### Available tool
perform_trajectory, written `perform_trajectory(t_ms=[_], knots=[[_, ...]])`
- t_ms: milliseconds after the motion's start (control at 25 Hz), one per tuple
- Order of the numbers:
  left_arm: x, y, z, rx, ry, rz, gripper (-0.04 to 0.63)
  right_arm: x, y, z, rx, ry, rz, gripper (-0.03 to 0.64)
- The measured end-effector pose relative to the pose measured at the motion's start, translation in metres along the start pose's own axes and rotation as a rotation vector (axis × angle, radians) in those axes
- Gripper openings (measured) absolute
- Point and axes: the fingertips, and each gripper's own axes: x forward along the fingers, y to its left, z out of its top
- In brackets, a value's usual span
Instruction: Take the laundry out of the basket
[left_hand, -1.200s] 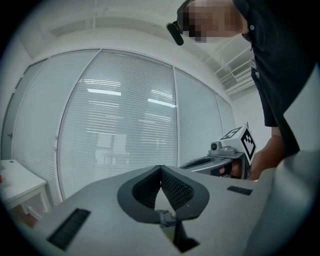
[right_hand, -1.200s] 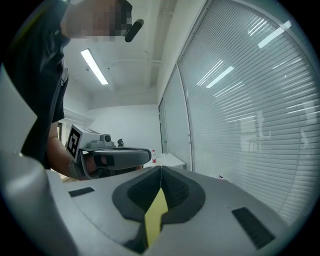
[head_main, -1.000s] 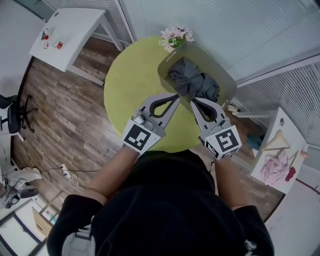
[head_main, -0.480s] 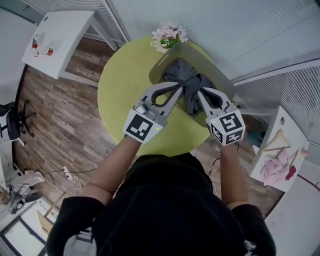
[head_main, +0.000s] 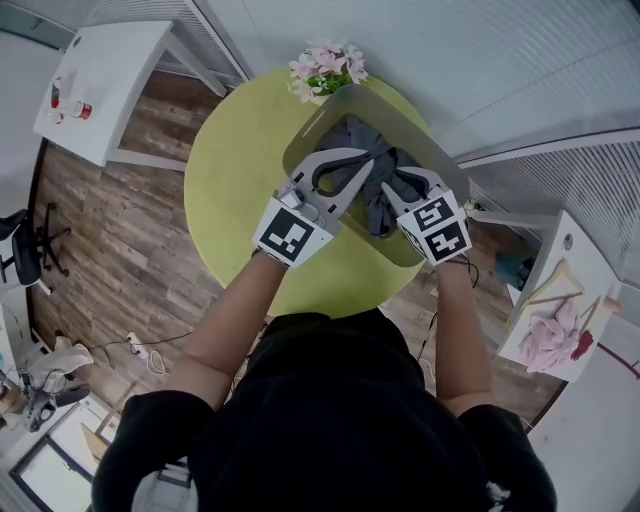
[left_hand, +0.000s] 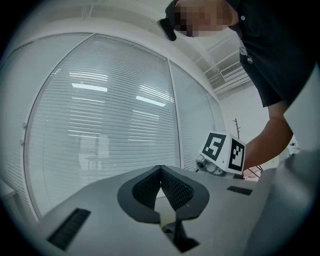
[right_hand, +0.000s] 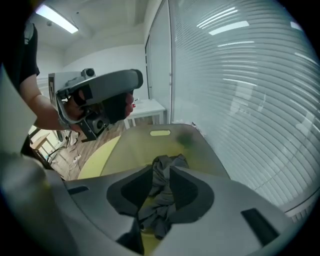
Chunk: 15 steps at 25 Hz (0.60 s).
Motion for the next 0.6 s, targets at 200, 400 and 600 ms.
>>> perform_trajectory(t_ms=[200,400,600], knots=[[0.018,0.009,-0.013,0.014,0.008,-0.015,0.009,0.031,-0.010,-0.019,-0.014,0.108,0.016,0.163],[0.031,0.022,-0.032,0.022,0.057,-0.022,0.009,0.069,-0.021,-0.044,-0.024,0.218,0.047,0.259],[0.042,0.033,-0.044,-0.002,0.064,-0.016,0.009,0.105,-0.029,-0.065,-0.011,0.292,0.074,0.304]])
